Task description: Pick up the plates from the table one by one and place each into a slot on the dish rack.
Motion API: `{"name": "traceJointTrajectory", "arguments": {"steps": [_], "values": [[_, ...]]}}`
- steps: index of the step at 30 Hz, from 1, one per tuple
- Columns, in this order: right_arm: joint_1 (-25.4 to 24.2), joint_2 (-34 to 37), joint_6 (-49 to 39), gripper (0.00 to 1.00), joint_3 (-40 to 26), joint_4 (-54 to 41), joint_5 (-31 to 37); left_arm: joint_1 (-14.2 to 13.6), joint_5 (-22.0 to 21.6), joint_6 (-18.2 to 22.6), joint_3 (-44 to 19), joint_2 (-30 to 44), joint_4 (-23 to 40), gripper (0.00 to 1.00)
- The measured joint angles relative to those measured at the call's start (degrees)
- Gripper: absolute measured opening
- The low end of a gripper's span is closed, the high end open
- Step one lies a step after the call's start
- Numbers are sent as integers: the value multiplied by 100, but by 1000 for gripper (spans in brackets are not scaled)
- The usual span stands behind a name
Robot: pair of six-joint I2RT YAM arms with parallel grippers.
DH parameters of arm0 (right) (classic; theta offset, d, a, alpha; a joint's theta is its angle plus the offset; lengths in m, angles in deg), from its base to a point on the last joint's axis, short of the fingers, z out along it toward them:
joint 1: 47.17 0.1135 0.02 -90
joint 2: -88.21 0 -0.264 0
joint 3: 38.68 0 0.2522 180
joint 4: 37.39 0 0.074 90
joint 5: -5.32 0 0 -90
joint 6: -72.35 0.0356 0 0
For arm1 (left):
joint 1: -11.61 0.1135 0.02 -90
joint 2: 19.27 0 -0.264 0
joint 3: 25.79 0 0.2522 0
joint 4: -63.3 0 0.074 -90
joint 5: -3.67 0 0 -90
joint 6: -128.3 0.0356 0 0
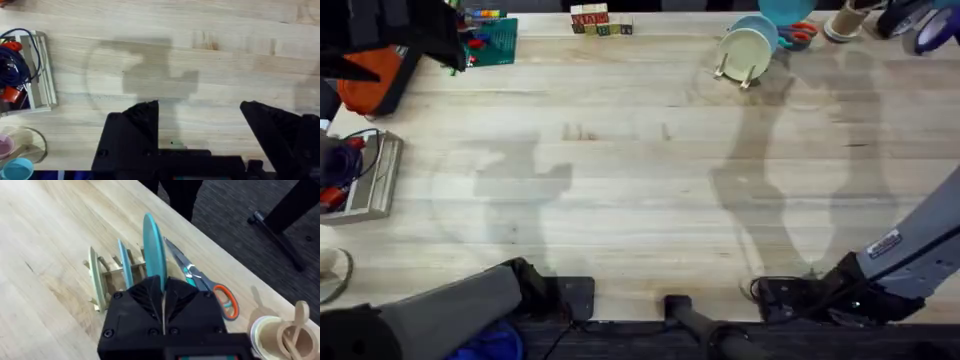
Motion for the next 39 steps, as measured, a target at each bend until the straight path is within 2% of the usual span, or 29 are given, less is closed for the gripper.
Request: {"name": "traceJointTrajectory", "arguments": {"steps": [39], "values": [[187, 313, -2, 29, 0, -72, -26, 0, 0, 0, 0, 0, 0, 993]]}}
